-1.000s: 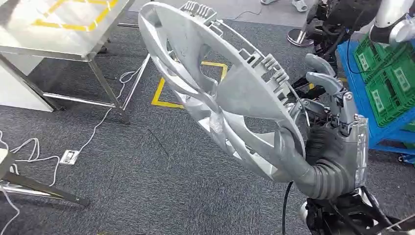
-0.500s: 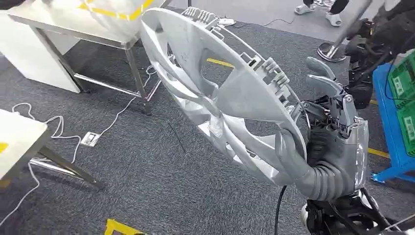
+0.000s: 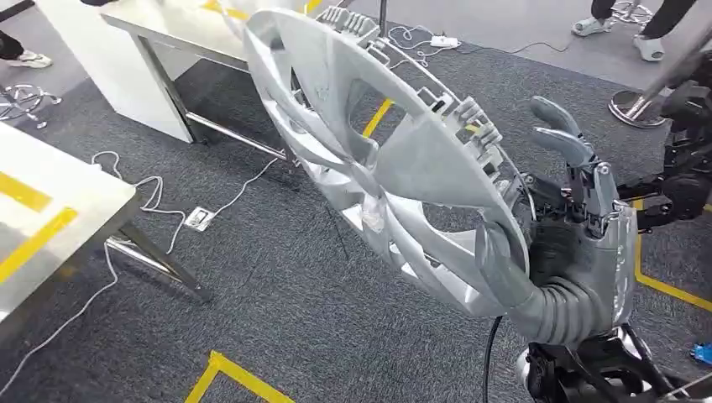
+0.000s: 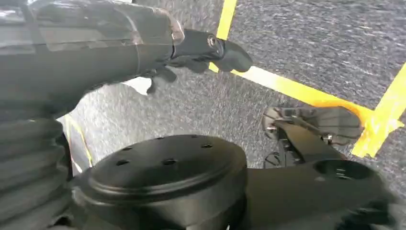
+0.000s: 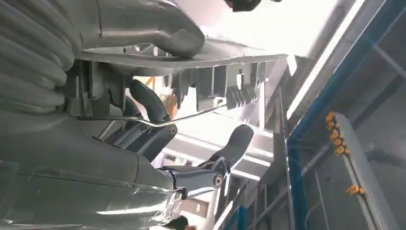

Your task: Take the parts from the cabinet and place them on the table.

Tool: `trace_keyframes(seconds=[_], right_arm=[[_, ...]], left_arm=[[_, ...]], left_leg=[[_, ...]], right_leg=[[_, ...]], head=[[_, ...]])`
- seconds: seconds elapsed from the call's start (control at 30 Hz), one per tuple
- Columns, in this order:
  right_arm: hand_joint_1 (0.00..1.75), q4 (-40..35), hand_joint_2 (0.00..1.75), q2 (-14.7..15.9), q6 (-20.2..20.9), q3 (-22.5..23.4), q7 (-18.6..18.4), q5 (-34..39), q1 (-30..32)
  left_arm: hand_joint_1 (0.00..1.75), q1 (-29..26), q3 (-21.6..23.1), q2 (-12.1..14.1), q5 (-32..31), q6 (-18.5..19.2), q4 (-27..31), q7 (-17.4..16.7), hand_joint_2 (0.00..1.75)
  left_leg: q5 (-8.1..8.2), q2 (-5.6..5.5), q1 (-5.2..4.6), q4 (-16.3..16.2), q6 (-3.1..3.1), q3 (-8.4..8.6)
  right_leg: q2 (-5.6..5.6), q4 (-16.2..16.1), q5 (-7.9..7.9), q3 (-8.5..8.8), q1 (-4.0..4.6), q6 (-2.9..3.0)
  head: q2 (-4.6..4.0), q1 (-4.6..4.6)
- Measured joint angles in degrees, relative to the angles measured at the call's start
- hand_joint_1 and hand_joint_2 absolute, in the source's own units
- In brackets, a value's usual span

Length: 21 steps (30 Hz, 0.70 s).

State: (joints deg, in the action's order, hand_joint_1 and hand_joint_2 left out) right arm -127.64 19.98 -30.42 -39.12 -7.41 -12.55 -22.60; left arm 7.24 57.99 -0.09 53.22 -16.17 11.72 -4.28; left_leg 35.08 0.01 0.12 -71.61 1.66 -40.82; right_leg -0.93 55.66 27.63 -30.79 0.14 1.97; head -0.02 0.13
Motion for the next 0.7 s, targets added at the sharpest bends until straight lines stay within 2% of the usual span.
trace_keyframes(seconds=[0.03, 0.07, 0.1, 0.13, 0.17, 0.2, 0.23, 0.27, 0.33, 0.37, 0.4, 0.43, 0.47, 0.5, 0.53, 0.57, 0.6, 0.63, 0.67, 0.7], right_arm=[[1.75, 0.02, 1.75, 0.02, 0.0, 0.0, 0.0, 0.0, 0.16], [1.75, 0.02, 1.75, 0.07, 0.0, 0.0, 0.0, 0.0, 0.33], [1.75, 0.02, 1.75, 0.07, 0.0, 0.0, 0.0, 0.0, 0.43], [1.75, 0.02, 1.75, 0.07, 0.0, 0.0, 0.0, 0.0, 0.43], [1.75, 0.0, 1.75, 0.07, 0.0, 0.0, 0.0, 0.0, 0.41], [1.75, -0.02, 1.75, 0.07, 0.0, 0.0, 0.0, 0.0, 0.44], [1.75, -0.04, 1.75, 0.07, 0.0, 0.04, 0.0, 0.0, 0.35], [1.75, -0.04, 1.75, 0.07, 0.0, 0.0, 0.02, -0.07, 0.43], [1.75, -0.04, 1.75, 0.11, -0.02, 0.02, 0.02, -0.09, 0.53], [1.75, -0.07, 1.75, 0.09, -0.02, 0.02, 0.02, -0.13, 0.52], [1.75, -0.11, 1.75, 0.11, -0.04, 0.02, 0.02, -0.15, 0.63], [1.75, -0.33, 1.75, 0.15, -0.09, 0.07, 0.04, -0.18, 0.8], [1.75, -0.35, 1.75, 0.17, -0.09, 0.07, 0.07, -0.18, 0.88], [1.75, -0.33, 1.75, 0.17, -0.09, 0.04, 0.07, -0.17, 0.98], [1.75, -0.33, 1.75, 0.17, -0.09, 0.04, 0.07, -0.18, 1.17], [1.75, -0.33, 1.75, 0.17, -0.09, 0.04, 0.07, -0.17, 1.37], [1.75, -0.33, 1.75, 0.17, -0.09, 0.04, 0.07, -0.18, 1.45], [1.75, -0.35, 1.75, 0.2, -0.09, 0.04, 0.07, -0.18, 1.44], [1.75, -0.37, 1.75, 0.26, -0.11, 0.07, 0.07, -0.2, 1.44], [1.75, -0.42, 1.75, 0.33, -0.11, 0.09, 0.07, -0.26, 1.42]], left_arm=[[0.0, 0.0, 0.0, 0.04, 0.0, 0.0, 0.0, -0.02, 1.75], [0.0, 0.01, 0.0, 0.13, 0.0, 0.0, 0.0, -0.02, 1.75], [0.0, -0.01, 0.0, 0.2, 0.0, 0.0, 0.0, -0.09, 1.75], [0.0, -0.02, 0.0, 0.26, -0.02, -0.02, 0.0, -0.17, 1.75], [0.0, -0.02, 0.02, 0.28, -0.02, -0.02, 0.0, -0.22, 1.75], [0.0, 0.0, 0.02, 0.18, -0.04, -0.02, 0.02, -0.2, 1.75], [0.0, 0.04, 0.0, 0.22, -0.07, -0.02, 0.0, -0.17, 1.75], [0.0, 0.0, 0.0, 0.22, -0.11, -0.02, 0.0, -0.17, 1.75], [0.0, -0.08, 0.0, 0.22, -0.11, 0.0, 0.0, -0.17, 1.75], [0.0, -0.05, 0.0, 0.22, -0.13, 0.0, 0.0, -0.17, 1.75], [0.0, 0.01, 0.0, 0.2, -0.15, 0.0, 0.0, -0.2, 1.75], [0.0, 0.05, 0.0, 0.2, -0.2, -0.02, 0.0, -0.26, 1.75], [0.0, 0.07, 0.0, 0.2, -0.2, -0.02, 0.0, -0.28, 1.75], [0.0, 0.05, 0.0, 0.17, -0.22, -0.02, 0.0, -0.31, 1.75], [0.0, 0.02, 0.0, 0.17, -0.26, -0.02, 0.0, -0.35, 1.75], [0.0, -0.03, 0.0, 0.2, -0.26, -0.02, 0.0, -0.35, 1.75], [0.0, -0.03, 0.0, 0.2, -0.26, -0.02, 0.0, -0.35, 1.75], [0.0, -0.01, 0.0, 0.17, -0.28, -0.02, 0.0, -0.35, 1.75], [0.0, -0.01, 0.0, 0.11, -0.28, -0.02, 0.0, -0.35, 1.75], [0.0, -0.02, 0.0, -0.02, -0.28, -0.02, 0.0, -0.35, 1.75]], left_leg=[[0.45, 0.0, 0.29, -2.64, 0.4, -1.24], [-0.59, 0.08, 0.54, -2.1, 0.77, -0.88], [-2.73, 0.36, 0.8, 0.82, 1.17, 0.72], [-5.11, 1.06, 1.02, 5.14, 1.53, 3.23], [-7.21, 2.69, 1.25, 9.86, 1.87, 5.92], [-6.03, 5.73, 0.76, 11.86, 2.2, 6.9], [-6.37, 5.19, 0.75, 12.31, 0.58, 6.86], [-6.23, 4.73, 0.59, 12.15, -0.37, 6.71], [-6.31, 3.47, 0.39, 12.14, -1.14, 6.57], [-6.55, 2.76, 0.55, 12.29, -1.65, 6.67], [-6.67, 2.16, 0.55, 12.29, -1.95, 6.59], [-6.74, 1.52, 0.52, 12.29, -2.21, 6.56], [-6.77, 0.79, 0.38, 12.28, -2.47, 6.49], [-6.82, 0.06, 0.24, 12.27, -2.61, 6.45], [-6.87, -0.69, 0.1, 12.26, -2.72, 6.43], [-6.91, -1.48, -0.09, 12.26, -2.8, 6.47], [-6.94, -2.32, -0.28, 12.26, -2.83, 6.52], [-6.97, -3.08, -0.49, 12.26, -2.88, 6.62], [-6.99, -3.74, -0.58, 12.27, -2.92, 6.76], [-7.02, -4.26, -0.39, 12.33, -2.94, 6.76]], right_leg=[[-0.8, 0.08, 0.09, 0.0, -0.09, -0.1], [-1.44, 0.2, 0.21, 0.01, -0.21, -0.29], [-2.06, 0.48, 0.43, 0.0, -0.41, -0.62], [-2.5, 0.85, 0.69, 0.01, -0.61, -1.0], [-2.89, 1.37, 1.08, 0.01, -0.74, -1.46], [-3.11, 1.76, 1.41, -0.1, -0.61, -1.92], [-3.47, 2.59, 1.9, -0.34, -0.2, -2.38], [-3.93, 2.48, 1.89, -0.21, -0.12, -2.42], [-5.0, 2.17, 1.86, 0.21, -0.32, -2.61], [-4.51, 2.44, 2.38, 0.06, -0.6, -3.06], [-1.86, 3.84, 3.85, -0.22, -0.84, -3.39], [-0.37, 7.27, 6.18, -1.58, -0.84, -3.44], [0.29, 12.15, 8.66, -3.67, -0.79, -3.44], [0.45, 16.91, 10.58, -5.88, -0.73, -3.36], [0.49, 20.01, 11.29, -7.37, -0.63, -3.14], [0.56, 20.52, 10.61, -7.78, -0.55, -2.76], [0.71, 18.49, 8.54, -7.11, -0.46, -2.24], [1.07, 14.23, 5.64, -5.43, -0.25, -1.62], [2.01, 8.83, 2.59, -3.18, 0.08, -0.84], [3.95, 4.43, 1.17, -1.54, 0.52, -0.04]], head=[[0.0, -0.02], [0.0, -0.02], [0.0, -0.02], [0.0, -0.02], [0.0, -0.07], [0.0, -0.32], [0.0, -0.52], [0.0, -0.24], [0.0, -0.09], [0.0, -0.02], [0.0, 0.07], [0.0, 0.26], [0.0, 0.35], [0.0, 0.39], [0.0, 0.42], [0.0, 0.42], [0.0, 0.42], [0.0, 0.42], [0.0, 0.42], [0.0, 0.42]])
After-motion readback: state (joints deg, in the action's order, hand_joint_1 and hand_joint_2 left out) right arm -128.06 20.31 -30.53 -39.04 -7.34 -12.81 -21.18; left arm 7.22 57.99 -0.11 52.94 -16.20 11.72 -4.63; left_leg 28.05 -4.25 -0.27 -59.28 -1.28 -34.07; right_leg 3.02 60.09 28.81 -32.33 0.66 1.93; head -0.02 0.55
